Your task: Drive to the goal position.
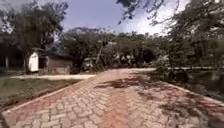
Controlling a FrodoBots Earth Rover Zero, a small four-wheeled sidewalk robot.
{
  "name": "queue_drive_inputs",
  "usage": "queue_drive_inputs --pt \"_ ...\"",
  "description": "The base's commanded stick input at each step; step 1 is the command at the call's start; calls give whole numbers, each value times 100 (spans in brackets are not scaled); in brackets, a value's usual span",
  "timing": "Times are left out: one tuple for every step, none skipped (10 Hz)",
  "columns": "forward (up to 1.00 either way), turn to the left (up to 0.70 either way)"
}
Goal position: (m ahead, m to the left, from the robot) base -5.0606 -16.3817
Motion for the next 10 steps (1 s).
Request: queue_drive_inputs --pt "70 0" --pt "70 0" --pt "70 0" --pt "70 0" --pt "70 0" --pt "70 0" --pt "70 0" --pt "70 0" --pt "70 0" --pt "70 0"
